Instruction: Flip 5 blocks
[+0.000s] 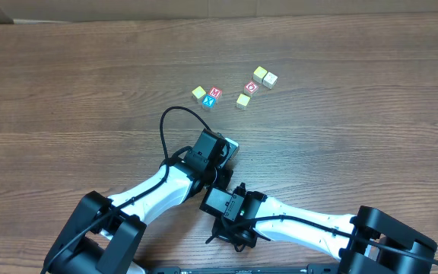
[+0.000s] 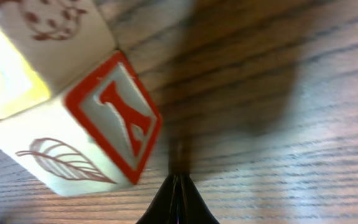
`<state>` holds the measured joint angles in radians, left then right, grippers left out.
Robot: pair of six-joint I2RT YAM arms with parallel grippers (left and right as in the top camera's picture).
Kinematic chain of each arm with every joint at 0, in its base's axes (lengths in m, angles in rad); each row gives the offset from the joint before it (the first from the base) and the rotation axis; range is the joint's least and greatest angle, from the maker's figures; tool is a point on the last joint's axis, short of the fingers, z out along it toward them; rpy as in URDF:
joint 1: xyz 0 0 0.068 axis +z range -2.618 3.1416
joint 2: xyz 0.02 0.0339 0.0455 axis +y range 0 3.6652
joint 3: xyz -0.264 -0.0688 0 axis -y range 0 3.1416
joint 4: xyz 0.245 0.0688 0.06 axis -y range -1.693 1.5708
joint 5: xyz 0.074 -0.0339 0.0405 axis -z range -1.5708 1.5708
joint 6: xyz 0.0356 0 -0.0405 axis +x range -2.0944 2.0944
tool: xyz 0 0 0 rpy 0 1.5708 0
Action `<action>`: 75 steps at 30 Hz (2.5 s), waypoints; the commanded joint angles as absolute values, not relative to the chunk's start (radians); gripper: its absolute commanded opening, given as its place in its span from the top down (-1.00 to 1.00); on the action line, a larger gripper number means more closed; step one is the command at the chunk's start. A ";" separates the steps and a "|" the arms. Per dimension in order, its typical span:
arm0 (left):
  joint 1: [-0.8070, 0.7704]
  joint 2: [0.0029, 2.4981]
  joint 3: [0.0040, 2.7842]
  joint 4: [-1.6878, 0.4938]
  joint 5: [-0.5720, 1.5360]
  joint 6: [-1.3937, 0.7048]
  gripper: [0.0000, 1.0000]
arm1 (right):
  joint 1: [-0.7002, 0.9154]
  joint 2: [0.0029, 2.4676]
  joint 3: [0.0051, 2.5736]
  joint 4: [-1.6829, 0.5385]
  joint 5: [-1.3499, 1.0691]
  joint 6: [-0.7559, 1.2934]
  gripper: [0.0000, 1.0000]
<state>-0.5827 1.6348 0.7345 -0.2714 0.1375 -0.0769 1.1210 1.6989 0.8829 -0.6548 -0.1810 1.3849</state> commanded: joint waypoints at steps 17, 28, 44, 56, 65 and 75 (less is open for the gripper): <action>-0.580 1.679 0.697 -0.237 -0.004 -0.096 0.91 | 1.127 1.677 0.899 -0.698 -0.185 1.418 0.92; -0.471 1.679 0.704 -0.249 -0.051 -0.194 0.92 | 1.111 1.677 0.899 -0.736 -0.181 1.441 0.92; -0.109 1.618 0.733 -0.479 -0.058 -0.331 0.91 | 0.741 1.538 0.899 -0.894 -0.034 1.321 0.92; 0.033 1.249 0.973 -0.815 -0.059 -0.349 0.92 | 0.131 1.483 0.994 -1.024 -0.197 0.780 0.92; 0.031 0.858 1.191 -1.028 -0.059 -0.342 0.91 | 0.043 1.379 1.332 -1.222 -0.189 0.501 0.78; 0.031 0.540 1.290 -1.308 -0.052 -0.163 0.86 | 0.051 1.076 1.467 -1.273 -0.084 0.464 0.73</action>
<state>0.0280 0.5838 1.2789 -1.2812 -0.0502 -0.2478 0.0483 1.1667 1.4437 -1.2701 -0.1272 0.5018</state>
